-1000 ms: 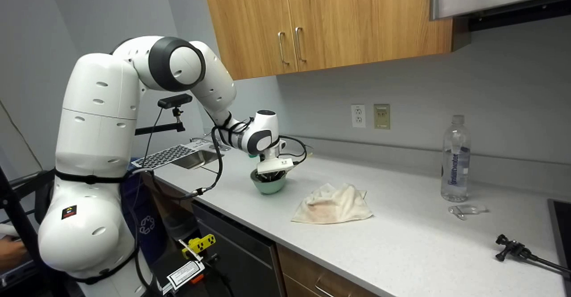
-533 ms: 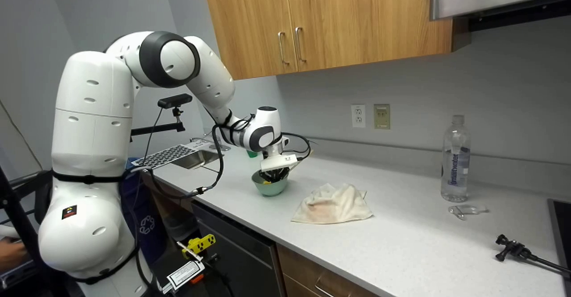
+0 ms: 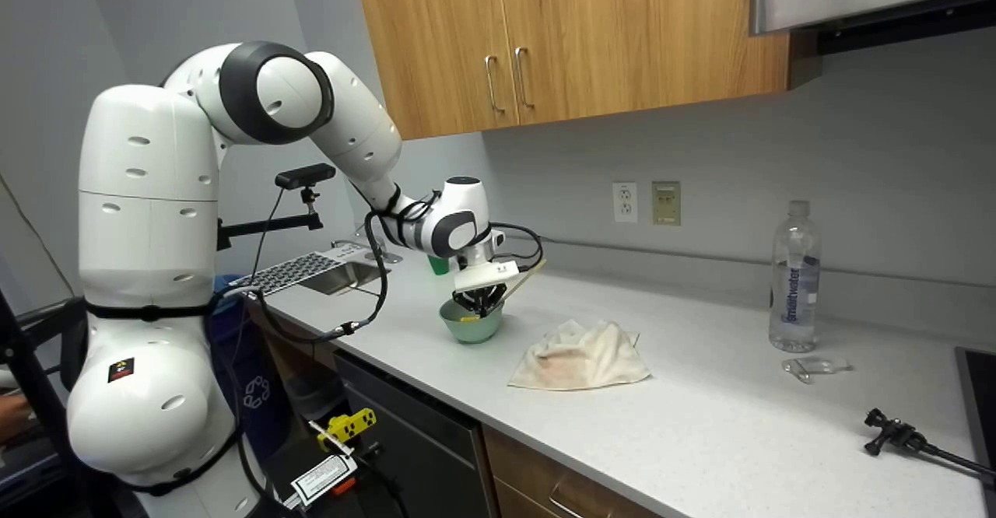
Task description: Mix the contents of the bowl with the spatula
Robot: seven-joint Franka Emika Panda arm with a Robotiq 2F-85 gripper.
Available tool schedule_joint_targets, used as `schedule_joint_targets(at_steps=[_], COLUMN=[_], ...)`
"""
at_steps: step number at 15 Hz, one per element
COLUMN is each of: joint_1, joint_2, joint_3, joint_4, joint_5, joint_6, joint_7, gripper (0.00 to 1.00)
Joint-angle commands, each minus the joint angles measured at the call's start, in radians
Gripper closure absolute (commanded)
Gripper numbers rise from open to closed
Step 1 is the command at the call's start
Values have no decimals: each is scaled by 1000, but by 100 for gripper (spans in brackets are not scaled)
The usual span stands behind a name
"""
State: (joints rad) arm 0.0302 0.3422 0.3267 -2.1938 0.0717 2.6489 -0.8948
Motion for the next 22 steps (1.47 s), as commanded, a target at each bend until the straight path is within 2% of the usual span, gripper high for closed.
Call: schedule_joint_targets(at_steps=[1,4,6,9,10,12,17,20,21,22], joint_1=[-3,14,38,51,56,61,58,62,63,64], joint_2=[-99,-175,-216,-245,-251,-257,-259,-237,-229,-219], joint_3=[23,21,-11,-40,-53,-80,-107,-130,-137,-145], joint_4=[-39,-48,-51,-49,-48,-45,-53,-62,-67,-69], joint_5=[42,37,-23,-53,-74,-107,-104,-123,-135,-153], joint_6=[-4,2,4,32,34,49,164,253,276,293], joint_7=[-12,-17,10,30,40,81,129,269,315,361], gripper=[100,100,100,100,74,66,28,6,1,0])
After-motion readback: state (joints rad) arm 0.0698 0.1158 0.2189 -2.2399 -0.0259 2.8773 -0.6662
